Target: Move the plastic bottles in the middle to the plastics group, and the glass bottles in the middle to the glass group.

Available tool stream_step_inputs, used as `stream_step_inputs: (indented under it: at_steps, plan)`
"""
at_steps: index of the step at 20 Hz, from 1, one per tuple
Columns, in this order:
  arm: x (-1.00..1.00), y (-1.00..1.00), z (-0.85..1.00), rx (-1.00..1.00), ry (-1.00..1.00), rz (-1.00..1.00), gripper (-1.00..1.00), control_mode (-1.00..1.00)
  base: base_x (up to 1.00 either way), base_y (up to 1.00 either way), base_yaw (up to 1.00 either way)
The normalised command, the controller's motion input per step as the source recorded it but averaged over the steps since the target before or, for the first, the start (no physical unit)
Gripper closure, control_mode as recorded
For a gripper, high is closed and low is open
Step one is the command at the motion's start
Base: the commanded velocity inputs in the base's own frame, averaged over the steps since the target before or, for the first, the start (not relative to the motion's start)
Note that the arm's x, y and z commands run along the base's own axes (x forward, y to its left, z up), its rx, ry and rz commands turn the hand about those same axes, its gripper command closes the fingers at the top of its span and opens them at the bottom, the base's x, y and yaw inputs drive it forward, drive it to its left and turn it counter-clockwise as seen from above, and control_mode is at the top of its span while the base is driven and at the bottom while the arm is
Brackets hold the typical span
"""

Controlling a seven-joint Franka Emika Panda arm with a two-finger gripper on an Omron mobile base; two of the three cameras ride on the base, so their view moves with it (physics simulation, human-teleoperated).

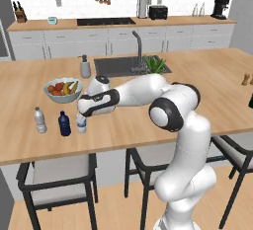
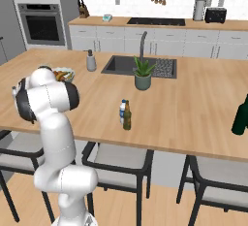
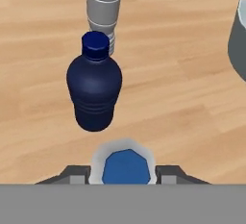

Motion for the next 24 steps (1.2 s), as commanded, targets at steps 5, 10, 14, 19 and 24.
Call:
stream_step_inputs:
  at_steps: [5, 10, 14, 19, 24]
  plan:
    - [0.55, 0.13, 0.00, 0.00, 0.00, 0.05, 1.00, -1.00, 0.00, 0.00, 0.00]
    - [0.12, 0.12, 0.02, 0.00, -0.02, 0.07, 1.00, -1.00, 0.00, 0.00, 0.00]
    - [-0.46, 0.00, 0.11, 0.00, -0.22, 0.08, 1.00, -1.00, 0.00, 0.00, 0.00]
    - [-0.07, 0.00, 0.00, -0.06, -0.13, 0.08, 1.00, -1.00, 0.00, 0.00, 0.00]
    - [0.00, 0.01, -0.02, -0.02, -0.05, 0.11, 1.00, -1.00, 0.00, 0.00, 0.00]
